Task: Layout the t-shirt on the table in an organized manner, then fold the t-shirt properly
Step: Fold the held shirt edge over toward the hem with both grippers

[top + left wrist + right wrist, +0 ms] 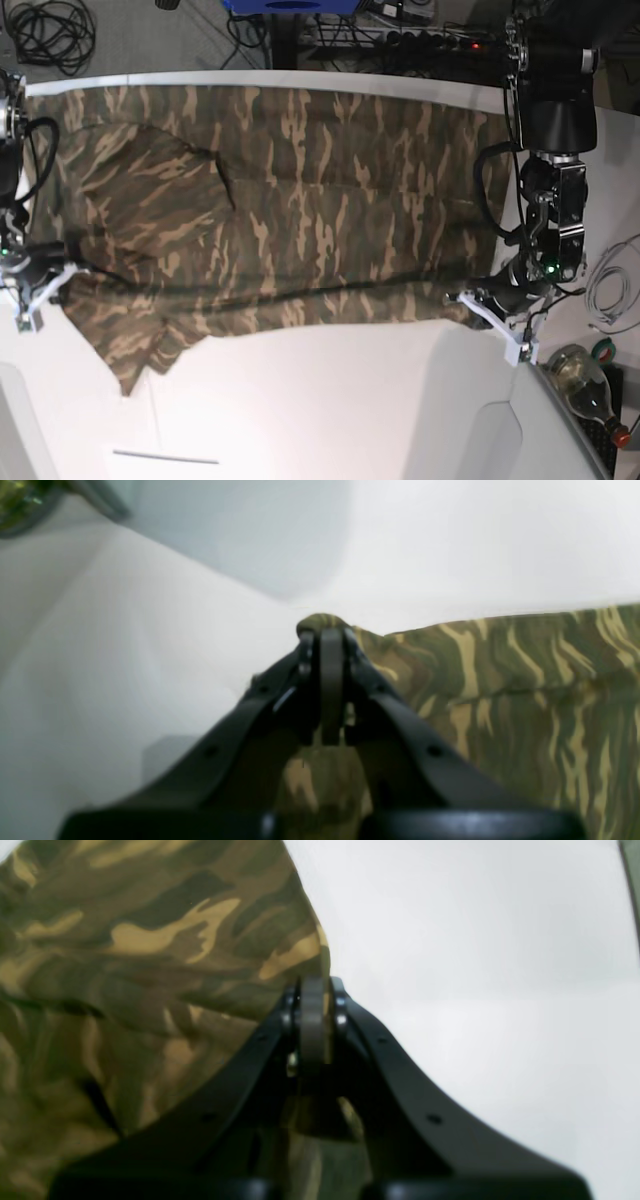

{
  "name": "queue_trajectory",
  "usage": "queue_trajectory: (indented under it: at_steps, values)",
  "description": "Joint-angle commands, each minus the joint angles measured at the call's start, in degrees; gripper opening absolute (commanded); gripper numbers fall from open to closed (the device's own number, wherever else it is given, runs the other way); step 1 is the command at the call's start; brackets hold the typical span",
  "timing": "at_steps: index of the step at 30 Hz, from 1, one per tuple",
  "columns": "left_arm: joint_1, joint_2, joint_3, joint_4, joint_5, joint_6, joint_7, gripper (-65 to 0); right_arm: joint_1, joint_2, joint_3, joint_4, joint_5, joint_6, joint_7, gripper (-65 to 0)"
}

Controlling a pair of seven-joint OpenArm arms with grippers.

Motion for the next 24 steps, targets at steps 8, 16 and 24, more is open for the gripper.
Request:
queue_trajectory:
  at_steps: [8, 16, 24]
  values:
    - [2.96, -1.75, -7.12, 7.30, -0.34, 0.21, 3.62, -65.0, -0.83, 1.77, 0.56, 0.80, 0.42, -0.24, 1.23, -65.0]
    - [7.18, -1.92, -7.38, 8.26, -0.25, 0.21, 3.62, -65.0, -4.61, 1.77, 3.38, 6.25, 0.68, -0.24, -1.76, -65.0]
    - [9.29, -1.92, -7.82, 8.44, -0.25, 0.21, 3.62, -65.0, -10.68, 1.33, 9.62, 21.46, 0.51, -0.24, -11.78, -65.0]
